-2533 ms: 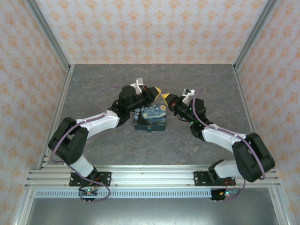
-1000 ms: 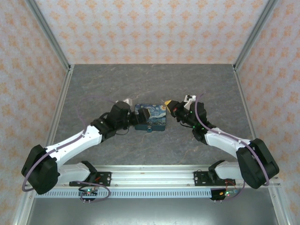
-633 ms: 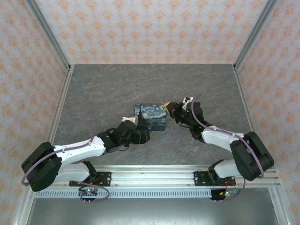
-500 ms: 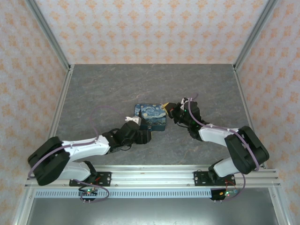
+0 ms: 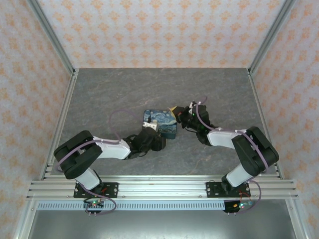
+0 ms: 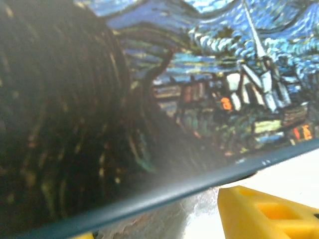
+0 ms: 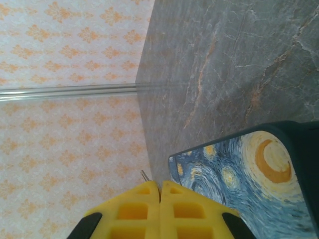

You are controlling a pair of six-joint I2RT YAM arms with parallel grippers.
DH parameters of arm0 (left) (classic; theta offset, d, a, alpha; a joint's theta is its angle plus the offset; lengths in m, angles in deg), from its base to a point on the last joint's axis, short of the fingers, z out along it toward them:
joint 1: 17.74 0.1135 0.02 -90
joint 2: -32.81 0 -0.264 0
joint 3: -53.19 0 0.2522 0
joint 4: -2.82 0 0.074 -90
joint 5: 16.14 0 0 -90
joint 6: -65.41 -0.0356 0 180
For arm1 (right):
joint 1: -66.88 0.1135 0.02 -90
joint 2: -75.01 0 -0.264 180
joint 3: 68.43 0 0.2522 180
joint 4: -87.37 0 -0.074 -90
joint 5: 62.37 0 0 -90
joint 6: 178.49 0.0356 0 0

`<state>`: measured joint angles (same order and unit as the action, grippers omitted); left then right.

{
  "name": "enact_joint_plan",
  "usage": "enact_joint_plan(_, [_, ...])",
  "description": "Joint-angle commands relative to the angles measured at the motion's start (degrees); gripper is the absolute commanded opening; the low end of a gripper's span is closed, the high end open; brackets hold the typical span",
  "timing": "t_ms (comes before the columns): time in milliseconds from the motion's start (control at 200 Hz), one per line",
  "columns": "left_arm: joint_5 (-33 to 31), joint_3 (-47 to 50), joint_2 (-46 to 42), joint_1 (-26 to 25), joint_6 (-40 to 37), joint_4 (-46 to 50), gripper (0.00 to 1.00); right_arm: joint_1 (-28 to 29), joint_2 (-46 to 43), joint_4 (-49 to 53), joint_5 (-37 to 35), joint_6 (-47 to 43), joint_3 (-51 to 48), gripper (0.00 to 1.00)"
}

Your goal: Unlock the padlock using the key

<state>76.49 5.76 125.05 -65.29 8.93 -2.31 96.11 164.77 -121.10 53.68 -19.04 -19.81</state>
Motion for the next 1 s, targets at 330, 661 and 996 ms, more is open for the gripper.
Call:
enact_joint_plan(330, [0.7,-2.8,4.8,-0.3,-2.4,-10.7,0.53,0.4,5.5,-5.7,1.8,1.2,2.0,0.0])
enact_joint_plan(661, [6.8,0.7,4.7,3.2,7.2,-21.0,0.5,0.4,5.8,-6.2,0.9,1.4,1.3,0.0])
enact_joint_plan(996, [7.8,-0.1,8.8,3.0,8.4,-22.0,0.5,0.4,6.5,-7.3,0.5,1.9,0.7,0.0])
